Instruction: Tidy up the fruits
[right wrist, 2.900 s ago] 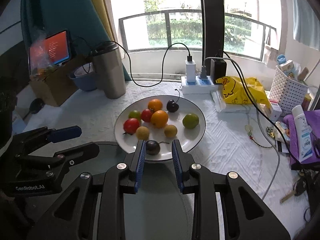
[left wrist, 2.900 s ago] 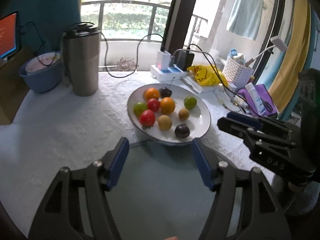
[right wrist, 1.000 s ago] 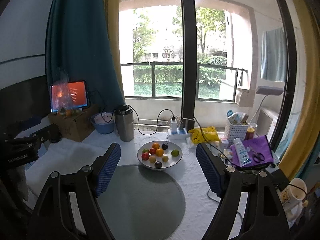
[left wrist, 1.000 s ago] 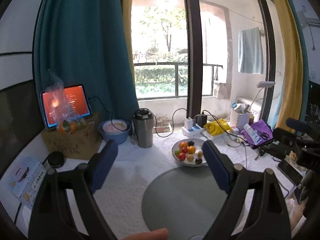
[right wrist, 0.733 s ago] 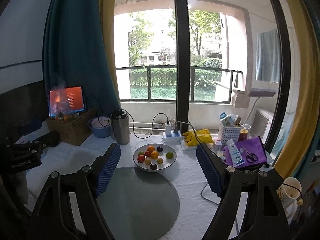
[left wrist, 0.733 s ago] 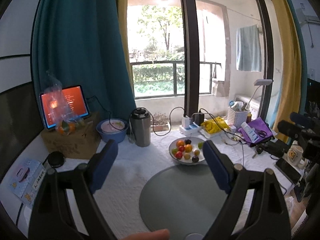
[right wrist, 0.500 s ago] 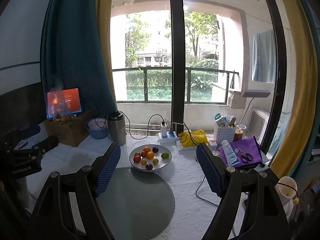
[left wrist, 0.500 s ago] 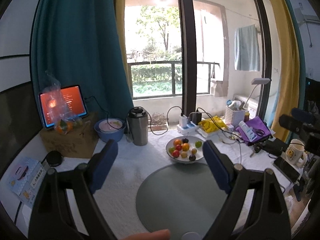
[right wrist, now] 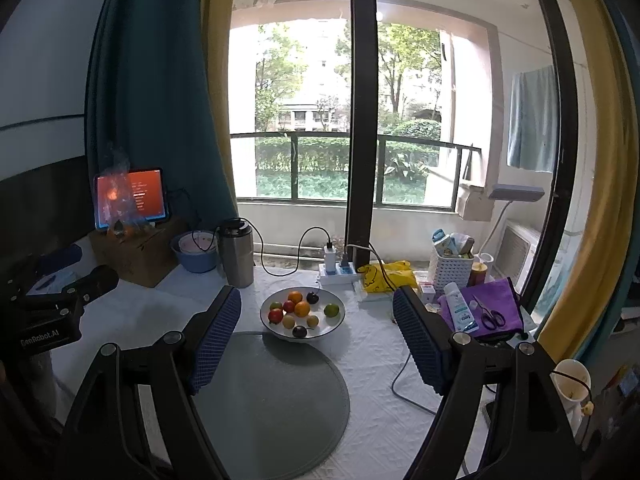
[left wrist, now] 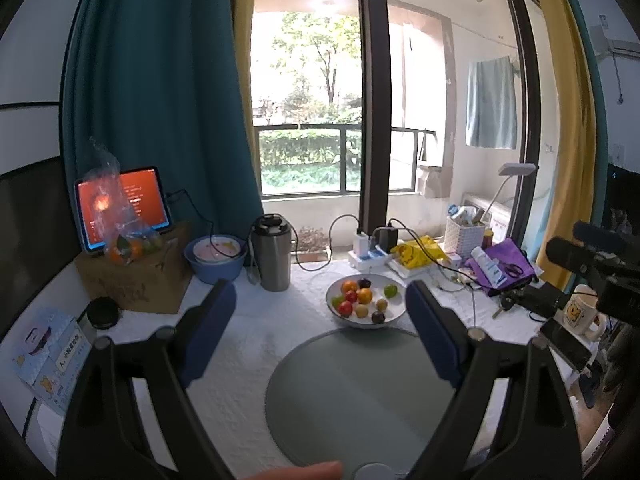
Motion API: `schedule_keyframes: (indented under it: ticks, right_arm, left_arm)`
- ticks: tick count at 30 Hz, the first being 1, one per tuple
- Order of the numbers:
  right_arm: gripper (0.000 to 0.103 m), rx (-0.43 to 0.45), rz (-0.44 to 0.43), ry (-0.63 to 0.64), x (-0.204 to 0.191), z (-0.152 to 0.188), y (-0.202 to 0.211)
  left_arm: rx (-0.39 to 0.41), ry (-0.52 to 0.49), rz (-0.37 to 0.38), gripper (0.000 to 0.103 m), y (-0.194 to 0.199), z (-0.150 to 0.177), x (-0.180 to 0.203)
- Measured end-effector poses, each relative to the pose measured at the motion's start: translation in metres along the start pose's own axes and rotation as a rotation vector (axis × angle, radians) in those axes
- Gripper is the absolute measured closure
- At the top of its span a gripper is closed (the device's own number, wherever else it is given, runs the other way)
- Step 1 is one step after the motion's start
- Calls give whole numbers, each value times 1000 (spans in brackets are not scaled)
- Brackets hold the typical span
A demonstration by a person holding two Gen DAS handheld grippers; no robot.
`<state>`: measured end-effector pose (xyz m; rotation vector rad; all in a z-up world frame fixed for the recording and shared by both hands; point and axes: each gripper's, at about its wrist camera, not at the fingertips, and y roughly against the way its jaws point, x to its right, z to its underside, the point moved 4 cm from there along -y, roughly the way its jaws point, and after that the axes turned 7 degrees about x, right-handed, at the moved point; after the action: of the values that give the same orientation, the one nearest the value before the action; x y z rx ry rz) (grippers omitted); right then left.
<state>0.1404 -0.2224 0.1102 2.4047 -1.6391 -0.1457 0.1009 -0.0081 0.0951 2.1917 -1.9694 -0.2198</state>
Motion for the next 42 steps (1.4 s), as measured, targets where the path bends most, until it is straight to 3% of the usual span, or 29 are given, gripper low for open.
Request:
schedule_keyframes:
  ticks: [8,42]
  right_arm:
    - [22,-4,-5,10,-2,0,-1]
    - [22,11,22,6,7,-2,1]
  left_arm:
    - [12,-31,-24,15,1,0,6]
    - [12,-18,13,15,2,-1,13]
